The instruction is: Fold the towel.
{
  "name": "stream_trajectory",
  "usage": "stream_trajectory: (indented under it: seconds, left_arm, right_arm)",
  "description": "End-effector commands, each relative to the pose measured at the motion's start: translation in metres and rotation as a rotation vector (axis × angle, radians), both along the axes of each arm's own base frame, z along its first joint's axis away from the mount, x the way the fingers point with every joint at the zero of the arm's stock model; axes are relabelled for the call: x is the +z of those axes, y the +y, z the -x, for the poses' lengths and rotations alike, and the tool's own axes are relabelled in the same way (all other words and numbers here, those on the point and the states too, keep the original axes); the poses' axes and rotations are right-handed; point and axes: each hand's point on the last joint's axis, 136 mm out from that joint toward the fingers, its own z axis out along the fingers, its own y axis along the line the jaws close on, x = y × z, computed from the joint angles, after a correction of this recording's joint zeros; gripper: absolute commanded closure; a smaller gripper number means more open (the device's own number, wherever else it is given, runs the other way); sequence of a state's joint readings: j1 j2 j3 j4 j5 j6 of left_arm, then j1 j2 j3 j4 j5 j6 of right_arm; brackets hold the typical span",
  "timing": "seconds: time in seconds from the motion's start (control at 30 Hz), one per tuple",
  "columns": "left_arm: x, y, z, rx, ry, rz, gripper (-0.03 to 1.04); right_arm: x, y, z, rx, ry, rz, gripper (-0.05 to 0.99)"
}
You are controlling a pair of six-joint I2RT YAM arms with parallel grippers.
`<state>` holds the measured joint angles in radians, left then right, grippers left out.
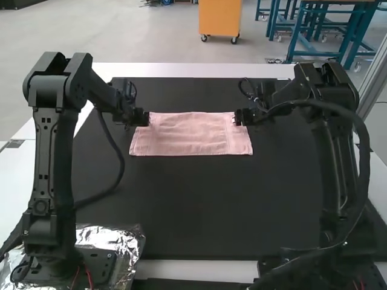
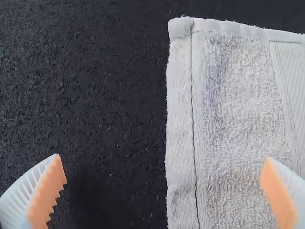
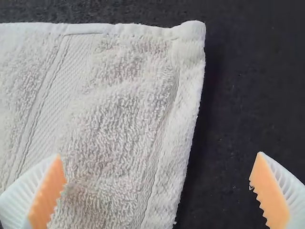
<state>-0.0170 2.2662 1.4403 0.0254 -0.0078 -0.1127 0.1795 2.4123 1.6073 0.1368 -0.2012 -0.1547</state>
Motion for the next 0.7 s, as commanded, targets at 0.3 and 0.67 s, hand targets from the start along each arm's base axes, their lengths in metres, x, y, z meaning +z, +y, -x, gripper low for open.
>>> stream_trajectory:
  seconds: [0.3,0.67]
  left_arm:
    - [-0.01,0.008,-0.007,0.014,0.022,-0.019,0.15]
    - [-0.014,0.004,-0.002,-0.006,0.037,0.021,0.99]
  right_arm:
    - [-0.018,-0.005,0.002,0.009,0.047,0.054,0.2]
    - [-0.023,0.002,0.012,0.064,0.093,0.011,0.96]
